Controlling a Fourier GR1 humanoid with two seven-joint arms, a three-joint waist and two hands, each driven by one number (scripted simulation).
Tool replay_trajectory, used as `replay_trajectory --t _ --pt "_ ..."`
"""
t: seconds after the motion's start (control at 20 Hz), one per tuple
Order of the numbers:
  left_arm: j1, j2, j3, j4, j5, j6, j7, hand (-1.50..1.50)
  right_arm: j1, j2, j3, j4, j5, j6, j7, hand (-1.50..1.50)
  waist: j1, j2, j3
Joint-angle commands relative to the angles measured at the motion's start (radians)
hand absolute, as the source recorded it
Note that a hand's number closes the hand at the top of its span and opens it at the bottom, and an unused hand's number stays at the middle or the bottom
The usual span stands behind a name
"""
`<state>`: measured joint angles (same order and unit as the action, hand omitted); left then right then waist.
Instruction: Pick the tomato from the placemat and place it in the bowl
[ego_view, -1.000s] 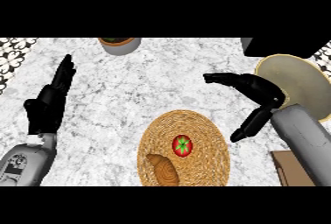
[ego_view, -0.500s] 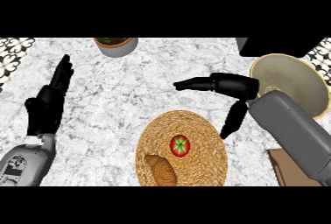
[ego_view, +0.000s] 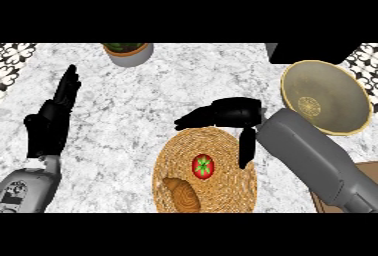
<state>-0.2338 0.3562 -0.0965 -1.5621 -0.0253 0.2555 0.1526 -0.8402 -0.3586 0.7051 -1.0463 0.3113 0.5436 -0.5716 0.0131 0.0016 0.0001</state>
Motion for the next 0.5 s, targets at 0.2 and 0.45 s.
replay_trajectory --t 0.2,0.45 --pt "0.025 -0.028 0.009 -0.036 -0.038 0.014 0.027 0.00 -0.005 0.056 0.080 0.039 0.174 0.038 0.026 -1.50 -0.004 -0.001 0.000" --pt "-0.006 -0.031 0.051 0.023 -0.034 -0.030 -0.023 0.00 0.029 0.151 0.063 0.058 0.263 0.034 0.102 -1.50 -0.010 -0.001 0.000"
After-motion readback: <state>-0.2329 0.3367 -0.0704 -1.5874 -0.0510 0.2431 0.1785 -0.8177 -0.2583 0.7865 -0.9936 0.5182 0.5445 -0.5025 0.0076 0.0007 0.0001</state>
